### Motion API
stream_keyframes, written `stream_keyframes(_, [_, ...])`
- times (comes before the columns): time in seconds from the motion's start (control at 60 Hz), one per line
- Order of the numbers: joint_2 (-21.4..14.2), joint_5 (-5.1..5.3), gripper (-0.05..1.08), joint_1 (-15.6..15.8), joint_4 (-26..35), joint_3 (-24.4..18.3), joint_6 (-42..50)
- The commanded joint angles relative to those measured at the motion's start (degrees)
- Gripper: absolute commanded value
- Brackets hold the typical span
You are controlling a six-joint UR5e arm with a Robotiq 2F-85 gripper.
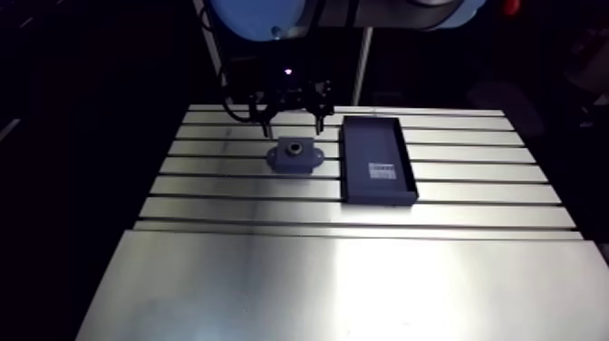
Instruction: Pick up the bearing and press it into the housing until flush.
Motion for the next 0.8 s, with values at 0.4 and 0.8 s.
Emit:
stream_keyframes(0.4, [-1.95, -0.05, 0.98, 0.1, 4.23, -2.11, 4.19])
stream_keyframes(0.8, [-1.43, 0.2, 1.07, 0.02, 3.77, -1.47, 4.86])
